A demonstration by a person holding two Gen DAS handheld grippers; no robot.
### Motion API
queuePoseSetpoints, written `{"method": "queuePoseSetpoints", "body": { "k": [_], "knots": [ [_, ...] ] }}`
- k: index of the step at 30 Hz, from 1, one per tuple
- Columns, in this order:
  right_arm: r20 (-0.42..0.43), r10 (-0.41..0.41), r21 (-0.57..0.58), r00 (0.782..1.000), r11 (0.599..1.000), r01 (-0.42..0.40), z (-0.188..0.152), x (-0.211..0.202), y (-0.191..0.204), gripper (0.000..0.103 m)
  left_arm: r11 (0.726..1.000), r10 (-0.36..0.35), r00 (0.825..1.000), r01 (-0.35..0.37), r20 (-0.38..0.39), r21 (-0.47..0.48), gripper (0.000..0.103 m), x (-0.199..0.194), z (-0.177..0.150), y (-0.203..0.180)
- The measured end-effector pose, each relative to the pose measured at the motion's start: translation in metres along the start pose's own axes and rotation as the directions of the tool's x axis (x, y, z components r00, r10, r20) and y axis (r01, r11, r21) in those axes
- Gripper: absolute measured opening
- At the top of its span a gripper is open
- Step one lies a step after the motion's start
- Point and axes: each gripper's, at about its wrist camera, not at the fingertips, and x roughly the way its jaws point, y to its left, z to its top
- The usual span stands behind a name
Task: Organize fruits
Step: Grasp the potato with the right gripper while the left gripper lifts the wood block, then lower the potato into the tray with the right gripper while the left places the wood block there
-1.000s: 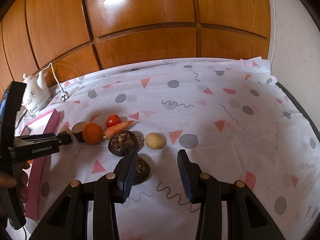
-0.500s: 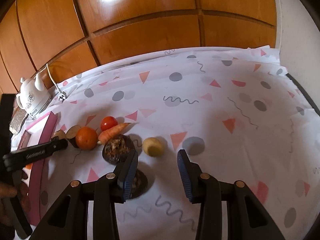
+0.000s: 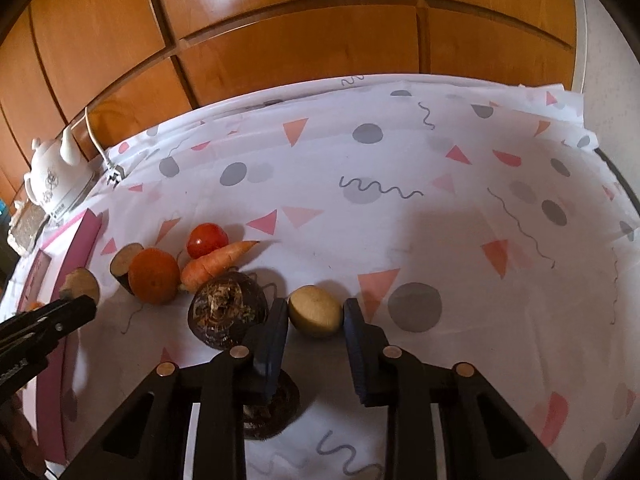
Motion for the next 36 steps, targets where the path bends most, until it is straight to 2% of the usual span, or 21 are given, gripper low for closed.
{"method": "queuePoseSetpoints", "body": {
  "k": [12,17,22,27,32,36],
  "knots": [
    [0.022,-0.084,0.012,0.996,0.996,0.084,-0.019,-0.018,-0.018,0.028,0.999,-0.004,0.998,0.002,0.058,0.039,0.029,-0.034,-0.022,-0.015],
    [0.031,-0.085,0.024,0.996,0.996,0.085,-0.026,-0.030,-0.019,0.028,1.000,0.001,0.997,-0.003,0.077,0.026,0.029,-0.046,-0.029,-0.010],
    [0.075,-0.078,-0.006,0.994,0.997,0.078,-0.029,-0.050,-0.007,0.028,1.000,0.010,0.994,-0.012,0.111,0.010,0.029,-0.062,-0.032,-0.002],
    [0.114,-0.037,-0.051,0.993,0.998,0.043,-0.028,-0.068,0.013,0.028,1.000,0.024,0.991,-0.021,0.134,-0.018,0.029,-0.075,-0.035,0.010],
    [0.134,0.063,-0.140,0.989,0.989,-0.044,-0.025,-0.080,0.050,0.028,0.997,0.053,0.988,-0.045,0.147,-0.059,0.029,-0.084,-0.037,0.028],
    [0.118,0.145,-0.232,0.982,0.966,-0.115,-0.026,-0.086,0.087,0.028,0.993,0.085,0.983,-0.070,0.163,-0.100,0.029,-0.094,-0.039,0.046]
  ]
}}
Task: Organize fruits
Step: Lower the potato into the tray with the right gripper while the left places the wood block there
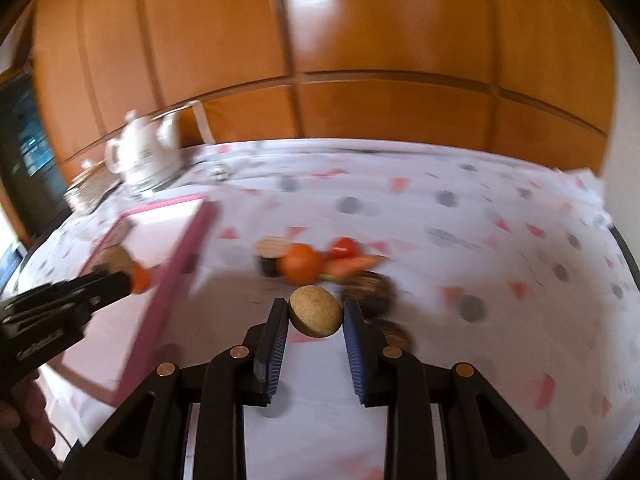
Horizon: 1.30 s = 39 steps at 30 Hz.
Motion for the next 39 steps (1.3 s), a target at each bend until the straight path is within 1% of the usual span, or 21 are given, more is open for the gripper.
{"method": "queuePoseSetpoints", "body": {
  "k": [3,5,9,11,14,16,21,25,30,35,39],
  "knots": [
    [-0.009,0.077,-0.040,0.997,0.996,-0.078,0.005,0.002,0.026,0.028,0.999,0.031,0.999,-0.030,0.013,-0.028,0.029,-0.007,0.000,0.017],
    [-0.017,0.114,-0.065,0.993,0.991,-0.115,0.008,0.004,0.041,0.028,0.997,0.056,0.998,-0.055,0.017,-0.046,0.029,-0.009,-0.001,0.030],
    [-0.039,0.180,-0.113,0.983,0.977,-0.183,0.012,0.008,0.068,0.028,0.990,0.107,0.994,-0.105,0.018,-0.096,0.029,-0.013,-0.004,0.058],
    [-0.062,0.218,-0.138,0.974,0.965,-0.224,0.014,0.013,0.084,0.028,0.985,0.132,0.991,-0.129,0.013,-0.113,0.029,-0.012,-0.006,0.069],
    [-0.092,0.242,-0.173,0.966,0.951,-0.255,0.014,0.021,0.104,0.028,0.975,0.174,0.985,-0.172,0.002,-0.139,0.029,-0.011,-0.010,0.087],
    [-0.116,0.258,-0.192,0.959,0.942,-0.276,0.013,0.028,0.119,0.028,0.970,0.190,0.982,-0.189,-0.005,-0.152,0.029,-0.010,-0.011,0.095],
    [-0.144,0.272,-0.226,0.951,0.927,-0.299,0.011,0.040,0.142,0.028,0.957,0.228,0.973,-0.228,-0.021,-0.180,0.029,-0.008,-0.016,0.110],
    [-0.157,0.278,-0.223,0.948,0.925,-0.308,0.010,0.047,0.152,0.028,0.953,0.240,0.971,-0.238,-0.016,-0.185,0.029,-0.008,-0.016,0.115],
    [-0.158,0.276,-0.205,0.948,0.930,-0.306,0.010,0.051,0.159,0.028,0.950,0.243,0.970,-0.242,-0.019,-0.196,0.029,-0.008,-0.017,0.118],
    [-0.155,0.259,-0.199,0.954,0.937,-0.286,0.010,0.053,0.161,0.029,0.948,0.246,0.969,-0.245,-0.022,-0.202,0.030,-0.009,-0.018,0.117],
    [-0.154,0.250,-0.192,0.956,0.942,-0.277,0.008,0.053,0.160,0.031,0.950,0.244,0.970,-0.243,-0.020,-0.197,0.035,-0.011,-0.020,0.116]
  ]
}}
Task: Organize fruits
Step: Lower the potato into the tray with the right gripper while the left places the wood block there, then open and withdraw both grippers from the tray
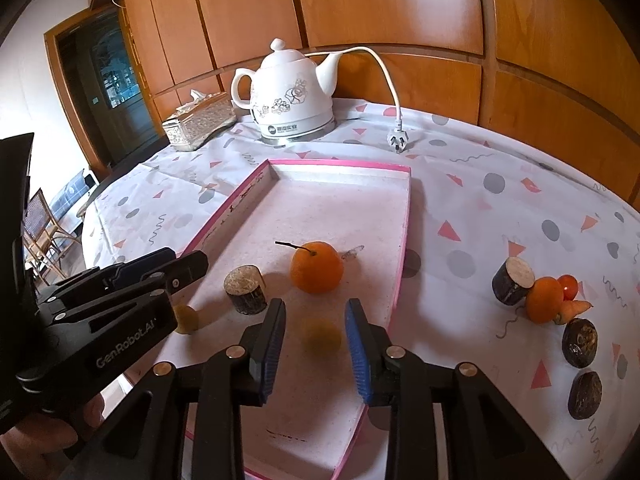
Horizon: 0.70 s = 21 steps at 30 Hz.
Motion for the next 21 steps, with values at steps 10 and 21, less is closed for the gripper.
{"method": "queuePoseSetpoints", "body": {
  "k": [10,21],
  "knots": [
    [0.013,-0.027,0.033,1.000,0.999,0.027,-0.005,-0.010,-0.003,0.035,1.000,-0.006,1.000,0.006,0.014,0.003,0.044,-0.009,-0.004,-0.005],
    [0.059,-0.087,0.048,0.994,0.995,0.084,-0.010,-0.029,-0.008,0.035,0.999,-0.024,0.999,0.023,0.034,0.031,0.049,-0.020,-0.007,-0.019]
  ]
}}
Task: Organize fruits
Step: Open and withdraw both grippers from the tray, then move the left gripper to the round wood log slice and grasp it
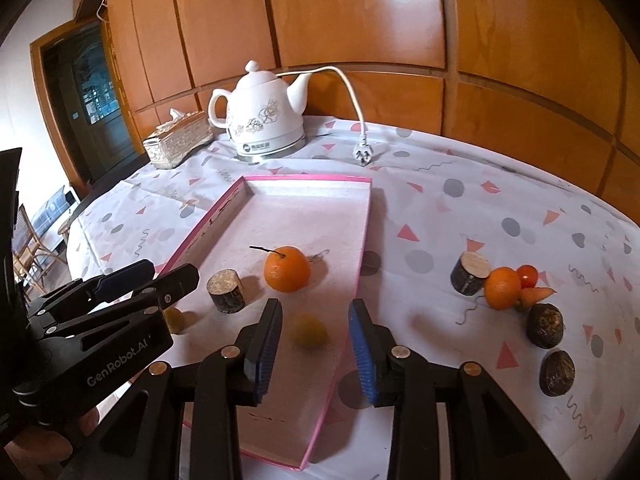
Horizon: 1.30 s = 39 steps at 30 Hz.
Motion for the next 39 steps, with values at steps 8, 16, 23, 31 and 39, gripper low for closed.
{"method": "queuePoseSetpoints", "body": {
  "k": [8,16,23,31,39],
  "knots": [
    [0.025,-0.049,0.043,0.998,0.998,0.048,-0.004,-0.012,-0.017,0.037,0.999,-0.024,1.000,0.024,0.006,0.034,0.050,-0.005,-0.001,-0.013],
    [0.022,-0.096,0.102,0.995,0.990,0.093,-0.012,-0.019,-0.043,0.037,0.996,-0.050,0.999,0.050,-0.002,0.071,0.050,-0.006,-0.003,-0.026],
    [0.019,-0.156,0.163,0.988,0.975,0.151,-0.021,-0.028,-0.073,0.037,0.988,-0.089,0.996,0.090,-0.016,0.123,0.050,-0.005,-0.004,-0.046],
    [-0.005,-0.232,0.267,0.973,0.937,0.225,-0.037,-0.040,-0.120,0.037,0.967,-0.154,0.988,0.156,-0.028,0.202,0.050,-0.004,0.002,-0.079],
    [-0.023,-0.290,0.343,0.957,0.897,0.279,-0.050,-0.049,-0.159,0.037,0.938,-0.216,0.972,0.233,-0.091,0.258,0.050,0.010,0.011,-0.120]
  ]
}}
